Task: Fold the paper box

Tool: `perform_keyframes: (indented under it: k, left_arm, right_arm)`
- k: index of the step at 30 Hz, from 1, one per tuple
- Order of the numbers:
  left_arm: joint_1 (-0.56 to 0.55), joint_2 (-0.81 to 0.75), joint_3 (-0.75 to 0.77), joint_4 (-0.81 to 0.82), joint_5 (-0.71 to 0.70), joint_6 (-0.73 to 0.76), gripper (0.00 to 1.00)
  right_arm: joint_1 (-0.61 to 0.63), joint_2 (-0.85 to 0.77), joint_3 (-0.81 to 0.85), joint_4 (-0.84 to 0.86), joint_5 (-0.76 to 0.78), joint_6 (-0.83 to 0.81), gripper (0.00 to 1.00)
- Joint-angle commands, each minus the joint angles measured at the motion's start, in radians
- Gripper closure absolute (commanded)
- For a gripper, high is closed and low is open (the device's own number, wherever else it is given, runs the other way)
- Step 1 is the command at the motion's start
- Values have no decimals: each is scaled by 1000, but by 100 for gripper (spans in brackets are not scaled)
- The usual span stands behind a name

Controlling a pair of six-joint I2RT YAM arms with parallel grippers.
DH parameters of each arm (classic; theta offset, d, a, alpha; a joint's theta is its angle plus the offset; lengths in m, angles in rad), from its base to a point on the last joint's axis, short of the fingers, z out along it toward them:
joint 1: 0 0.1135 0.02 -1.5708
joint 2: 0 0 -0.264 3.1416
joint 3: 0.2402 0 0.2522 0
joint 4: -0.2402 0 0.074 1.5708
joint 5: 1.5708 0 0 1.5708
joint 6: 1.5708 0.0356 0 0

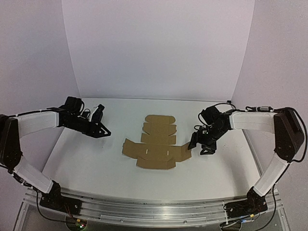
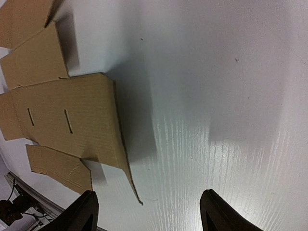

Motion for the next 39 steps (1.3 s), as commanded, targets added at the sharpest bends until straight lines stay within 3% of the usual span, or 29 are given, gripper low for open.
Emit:
perform_keyframes:
  k: [1, 9, 18, 24, 39]
  left_arm:
    - [-52, 94, 35, 24, -97, -320, 40]
    - [-118, 198, -6, 233, -147, -446, 45]
    - [-186, 283, -52, 390, -127, -539, 53]
    - [-238, 316, -66, 541, -111, -491, 57]
    - [-278, 302, -30, 578, -1, -457, 58]
  right_arm:
    - [1, 42, 57, 6, -19, 33, 32]
    - [20, 119, 92, 77, -132, 32, 36]
    - [23, 148, 139, 87, -153, 25, 38]
    - [23, 158, 163, 90, -154, 15, 38]
    - [77, 222, 269, 97, -200, 53, 40]
